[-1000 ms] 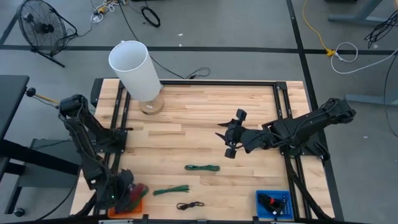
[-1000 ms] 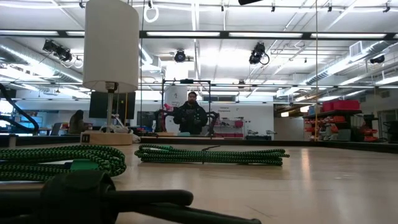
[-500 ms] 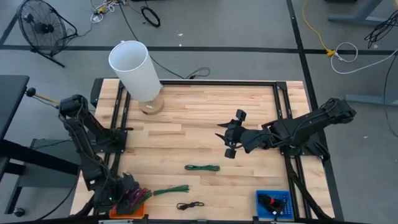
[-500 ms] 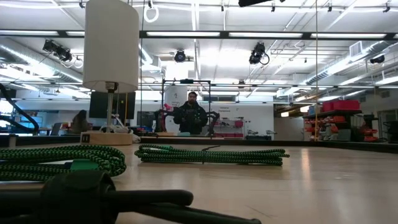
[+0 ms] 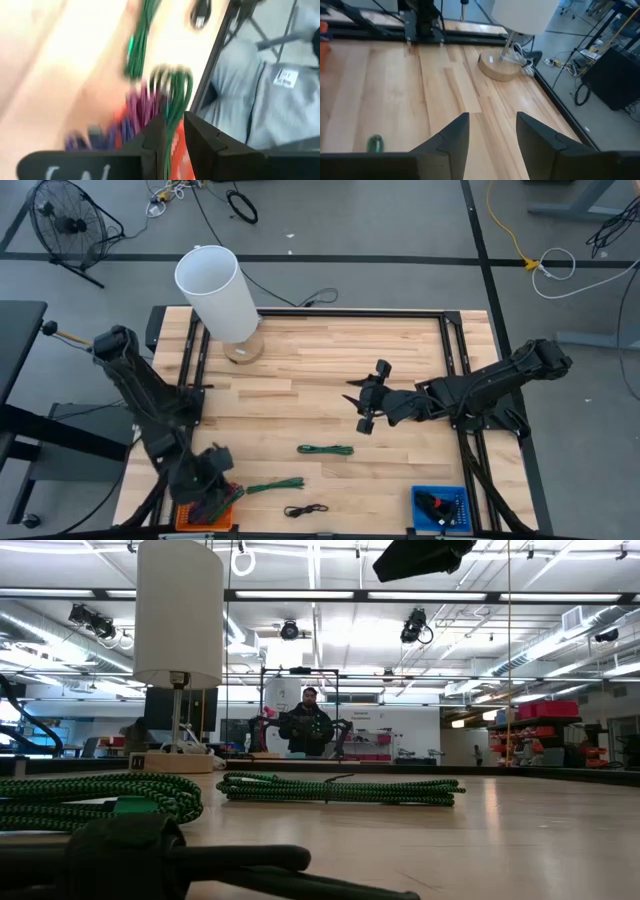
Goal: Pick & Place USB Port
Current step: Put the green patterned charger cable into the orange bin
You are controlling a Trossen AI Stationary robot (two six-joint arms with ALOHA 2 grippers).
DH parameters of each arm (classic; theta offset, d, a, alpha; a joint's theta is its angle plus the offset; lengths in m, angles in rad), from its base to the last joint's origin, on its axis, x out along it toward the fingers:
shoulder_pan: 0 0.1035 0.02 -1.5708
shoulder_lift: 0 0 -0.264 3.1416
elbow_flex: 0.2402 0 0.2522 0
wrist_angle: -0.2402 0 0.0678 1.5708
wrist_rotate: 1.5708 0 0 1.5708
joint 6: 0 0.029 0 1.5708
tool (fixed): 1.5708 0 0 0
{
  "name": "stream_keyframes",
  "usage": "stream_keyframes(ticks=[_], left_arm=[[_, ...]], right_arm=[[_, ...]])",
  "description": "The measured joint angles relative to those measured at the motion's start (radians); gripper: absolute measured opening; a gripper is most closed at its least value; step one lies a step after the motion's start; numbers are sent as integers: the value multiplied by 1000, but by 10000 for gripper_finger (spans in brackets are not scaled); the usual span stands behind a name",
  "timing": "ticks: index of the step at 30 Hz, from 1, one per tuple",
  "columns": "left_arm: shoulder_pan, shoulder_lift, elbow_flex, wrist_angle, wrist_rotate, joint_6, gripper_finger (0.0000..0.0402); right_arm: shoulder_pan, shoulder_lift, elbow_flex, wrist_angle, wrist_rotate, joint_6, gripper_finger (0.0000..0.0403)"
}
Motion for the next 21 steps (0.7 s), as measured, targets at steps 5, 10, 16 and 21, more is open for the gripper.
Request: stream_keyframes(ticks=[5, 10, 16, 21], left_arm=[[130, -53, 0, 1, -10, 158, 74], [291, -64, 0, 38, -7, 451, 74], [489, -22, 0, 215, 102, 798, 74], [610, 38, 0, 258, 160, 970, 74]], right_arm=[[0, 0, 0, 15, -12, -3, 164], [0, 0, 0, 20, -26, -1, 164], [0, 0, 0, 20, -26, 0, 164], [0, 0, 0, 20, -36, 0, 164]])
